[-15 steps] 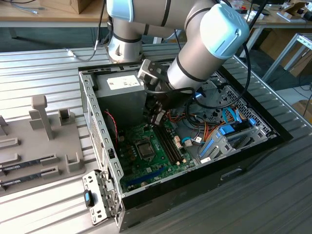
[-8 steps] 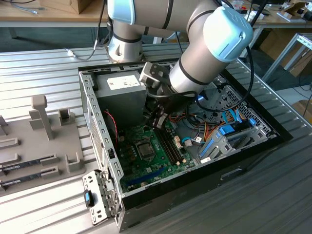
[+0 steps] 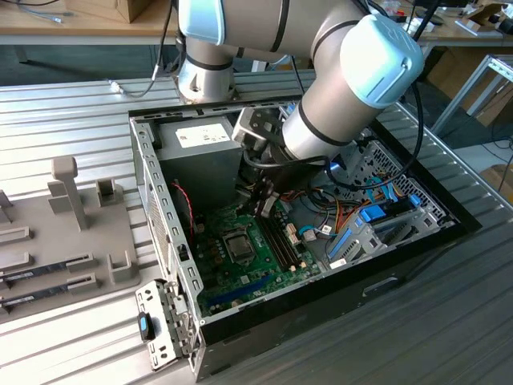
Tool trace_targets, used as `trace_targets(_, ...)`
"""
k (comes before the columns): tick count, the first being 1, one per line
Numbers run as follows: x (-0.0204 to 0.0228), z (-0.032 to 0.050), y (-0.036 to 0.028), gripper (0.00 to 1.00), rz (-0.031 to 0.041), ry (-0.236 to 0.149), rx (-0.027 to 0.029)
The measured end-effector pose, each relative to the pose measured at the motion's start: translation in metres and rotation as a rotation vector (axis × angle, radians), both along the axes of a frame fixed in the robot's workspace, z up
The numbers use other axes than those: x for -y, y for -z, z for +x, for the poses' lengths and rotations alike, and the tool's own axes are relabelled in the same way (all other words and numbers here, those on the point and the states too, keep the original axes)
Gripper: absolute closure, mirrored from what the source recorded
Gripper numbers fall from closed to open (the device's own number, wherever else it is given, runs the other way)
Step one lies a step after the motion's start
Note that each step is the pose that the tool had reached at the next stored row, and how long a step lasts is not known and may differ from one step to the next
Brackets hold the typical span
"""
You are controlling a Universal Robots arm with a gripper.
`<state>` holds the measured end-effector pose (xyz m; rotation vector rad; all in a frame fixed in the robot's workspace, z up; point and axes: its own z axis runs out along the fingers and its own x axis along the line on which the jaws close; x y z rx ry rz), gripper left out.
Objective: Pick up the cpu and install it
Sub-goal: 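Install the first cpu locking lever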
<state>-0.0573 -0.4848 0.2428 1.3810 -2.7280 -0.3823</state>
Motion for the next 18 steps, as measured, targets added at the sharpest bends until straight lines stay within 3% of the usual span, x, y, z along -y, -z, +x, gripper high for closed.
trace_targets(5, 0.0087, 0.0000, 0.0000, 0.89, 0.0001, 0.000, 0.0000)
trace_targets(10, 0.0112, 0.0000, 0.0007, 0.89, -0.0037, 0.000, -0.0001)
trace_targets(13, 0.0120, 0.0001, 0.0013, 0.89, -0.0174, -0.001, -0.0004)
trace_targets(16, 0.0132, 0.0000, 0.0031, 0.89, -0.0400, 0.000, -0.0015)
trace_targets(18, 0.0142, 0.0000, 0.0044, 0.89, -0.0491, 0.000, -0.0025)
